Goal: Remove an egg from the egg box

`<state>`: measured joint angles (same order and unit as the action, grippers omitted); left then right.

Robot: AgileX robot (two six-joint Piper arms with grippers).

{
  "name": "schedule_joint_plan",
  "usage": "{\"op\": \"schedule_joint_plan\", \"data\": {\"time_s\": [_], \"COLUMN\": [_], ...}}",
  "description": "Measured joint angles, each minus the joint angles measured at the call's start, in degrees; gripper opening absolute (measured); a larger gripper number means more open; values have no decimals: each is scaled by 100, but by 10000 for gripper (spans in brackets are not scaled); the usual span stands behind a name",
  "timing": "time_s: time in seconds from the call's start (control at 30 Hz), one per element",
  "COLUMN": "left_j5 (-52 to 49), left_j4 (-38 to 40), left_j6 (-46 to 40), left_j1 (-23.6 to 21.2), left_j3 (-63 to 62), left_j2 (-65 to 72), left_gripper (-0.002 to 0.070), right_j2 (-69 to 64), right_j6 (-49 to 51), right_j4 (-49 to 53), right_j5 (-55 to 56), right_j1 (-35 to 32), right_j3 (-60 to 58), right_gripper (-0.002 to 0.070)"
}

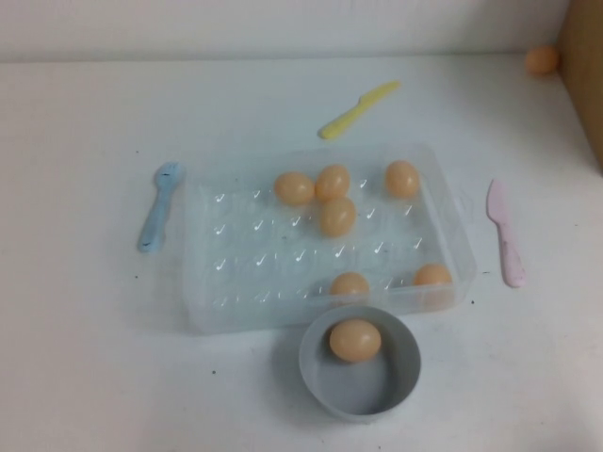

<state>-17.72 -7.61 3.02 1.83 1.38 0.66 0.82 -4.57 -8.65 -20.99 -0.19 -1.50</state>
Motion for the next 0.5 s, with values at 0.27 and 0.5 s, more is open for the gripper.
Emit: {"op": "schedule_joint_plan", "data": {"time_s": [0.27,0.5], "left_j5": [-336,-336], "left_j4": [872,939], "left_j6": [-1183,-1288], "left_j1": [0,-17], "left_j3": [6,6], "left_j2": [-127,-127], "left_gripper": [-3,-3], "right_j2": [0,0], "right_j6": [0,0], "right_j4": [0,0], "right_j5": [0,0], "right_j1": [0,0], "right_j3": [0,0], "right_gripper": [-18,-18]}}
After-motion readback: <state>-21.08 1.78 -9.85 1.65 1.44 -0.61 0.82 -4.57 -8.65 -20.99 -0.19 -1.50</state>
